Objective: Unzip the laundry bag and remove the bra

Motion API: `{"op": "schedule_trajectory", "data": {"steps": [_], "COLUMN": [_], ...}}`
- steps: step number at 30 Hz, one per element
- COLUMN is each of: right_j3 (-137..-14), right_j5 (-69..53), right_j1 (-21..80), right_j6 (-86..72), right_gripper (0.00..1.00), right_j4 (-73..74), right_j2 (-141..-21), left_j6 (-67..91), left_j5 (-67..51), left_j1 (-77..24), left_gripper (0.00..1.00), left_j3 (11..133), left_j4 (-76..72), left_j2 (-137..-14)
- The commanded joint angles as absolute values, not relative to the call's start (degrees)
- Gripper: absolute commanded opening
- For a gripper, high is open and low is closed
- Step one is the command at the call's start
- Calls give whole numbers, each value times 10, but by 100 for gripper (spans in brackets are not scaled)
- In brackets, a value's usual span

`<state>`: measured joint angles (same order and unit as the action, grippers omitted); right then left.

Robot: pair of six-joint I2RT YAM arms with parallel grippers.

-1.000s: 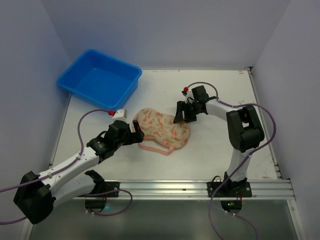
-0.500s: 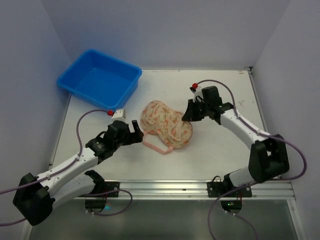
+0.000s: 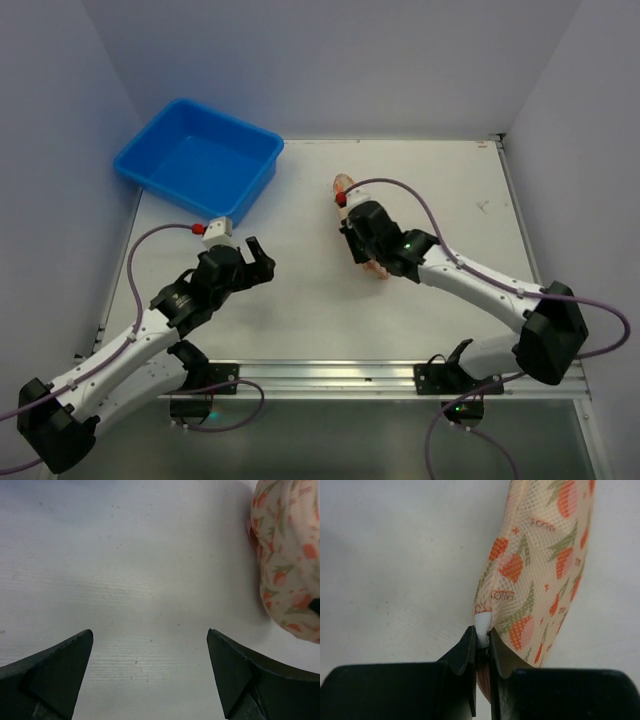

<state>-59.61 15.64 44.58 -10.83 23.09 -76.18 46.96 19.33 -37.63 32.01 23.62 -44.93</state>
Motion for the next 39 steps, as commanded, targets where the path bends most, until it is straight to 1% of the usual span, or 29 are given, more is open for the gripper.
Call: {"op": "schedule_trajectory", "data": {"steps": [1, 2, 4, 5, 6, 8, 9, 11, 12, 13, 15, 16, 19, 22, 30, 31, 36, 39], "right_j3": [-587, -588, -591, -593, -595, -594, -594, -590, -588, -584, -565, -555, -513, -473, -352, -345, -318, -312], "right_j5": [168, 150, 100, 82, 52, 42, 47, 67, 74, 76, 73, 69, 59, 40, -16, -28, -42, -45], "right_j1": [512, 523, 543, 546, 546, 546, 544, 538, 532, 515, 491, 457, 394, 360, 306, 302, 299, 299], "right_j6": [-122, -129, -143, -152, -157, -167, -177, -188, -205, -213, -241, -250, -279, -304, -345, -348, -358, -355], "right_gripper": [3, 6, 20, 29, 42, 53, 65, 74, 81, 84, 86, 86, 86, 84, 83, 83, 82, 82], "right_j4": [226, 224, 222, 222, 222, 225, 226, 229, 229, 235, 236, 236, 236, 236, 193, 191, 186, 186], "right_j2": [-818, -830, -848, -848, -838, -815, -801, -756, -742, -717, -694, -676, -650, -633, -535, -527, -489, -474], "left_j6": [506, 510, 512, 512, 512, 506, 504, 495, 495, 494, 497, 501, 505, 506, 558, 569, 597, 613], "left_j5": [224, 223, 217, 208, 200, 178, 167, 133, 121, 109, 71, 59, 3, -24, -24, -25, -61, -76], "left_j1": [-374, -374, -374, -374, -374, -374, -374, -374, -374, -374, -374, -374, -375, -377, -376, -376, -378, -387], "left_gripper": [100, 100, 100, 100, 100, 100, 100, 100, 100, 100, 100, 100, 100, 100, 96, 95, 92, 89], "left_j3": [314, 307, 302, 299, 298, 301, 302, 309, 312, 314, 316, 317, 322, 337, 345, 345, 350, 338], "left_j4": [269, 272, 278, 278, 277, 265, 260, 233, 222, 197, 166, 136, 57, -20, -183, -218, -289, -328], "left_j2": [-411, -404, -393, -390, -390, -398, -402, -425, -436, -459, -487, -517, -585, -653, -820, -835, -924, -943]}}
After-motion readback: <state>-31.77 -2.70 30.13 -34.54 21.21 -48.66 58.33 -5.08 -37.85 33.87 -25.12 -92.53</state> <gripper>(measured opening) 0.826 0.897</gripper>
